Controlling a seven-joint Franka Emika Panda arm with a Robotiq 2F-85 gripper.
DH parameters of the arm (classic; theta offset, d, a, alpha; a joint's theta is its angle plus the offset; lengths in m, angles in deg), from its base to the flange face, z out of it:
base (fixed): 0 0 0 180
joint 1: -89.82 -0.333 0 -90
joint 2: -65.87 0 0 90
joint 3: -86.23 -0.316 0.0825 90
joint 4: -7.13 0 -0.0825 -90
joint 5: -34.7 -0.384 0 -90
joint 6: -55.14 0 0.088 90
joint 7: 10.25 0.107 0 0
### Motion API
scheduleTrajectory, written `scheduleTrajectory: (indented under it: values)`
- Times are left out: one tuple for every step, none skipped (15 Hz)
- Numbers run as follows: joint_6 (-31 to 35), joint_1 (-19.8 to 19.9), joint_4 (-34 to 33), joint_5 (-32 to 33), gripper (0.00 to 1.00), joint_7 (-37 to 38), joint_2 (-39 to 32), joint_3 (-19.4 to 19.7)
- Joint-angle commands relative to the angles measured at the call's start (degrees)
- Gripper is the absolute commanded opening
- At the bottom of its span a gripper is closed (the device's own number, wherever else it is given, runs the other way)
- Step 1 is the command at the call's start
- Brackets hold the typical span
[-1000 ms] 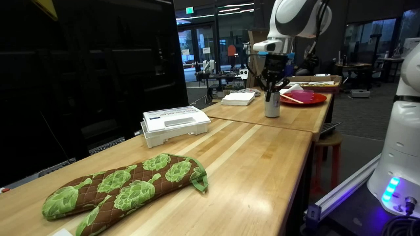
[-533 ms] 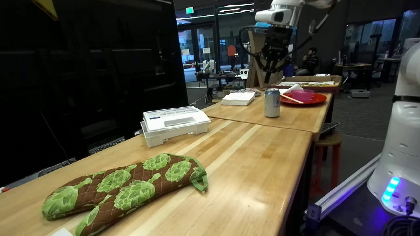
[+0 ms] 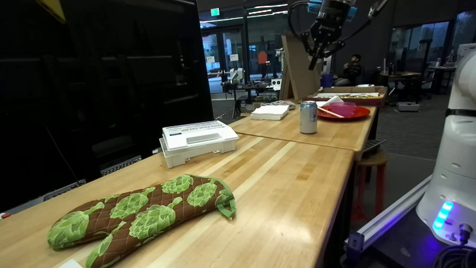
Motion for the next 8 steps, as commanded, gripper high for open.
scheduleTrajectory:
  values:
    - [-2.6,2.48,-4.59,-0.12,0.0,1.06,-2.87,4.11]
    - [-2.71,3.41,-5.45,-0.26,0.0,1.57,-3.57,5.06]
    - [-2.96,4.14,-6.23,-0.41,0.0,1.76,-4.33,6.14]
    - [-3.13,4.88,-6.7,-0.68,0.0,1.93,-4.95,7.25]
    - [-3.23,5.42,-7.13,-1.03,0.0,1.91,-5.64,8.31]
    - [-3.06,5.99,-7.2,-1.47,0.0,1.88,-6.42,9.47]
    - [-2.77,6.35,-7.18,-2.18,0.0,1.58,-7.22,10.73]
    - [-2.43,6.72,-7.12,-2.91,0.0,1.29,-8.09,11.87]
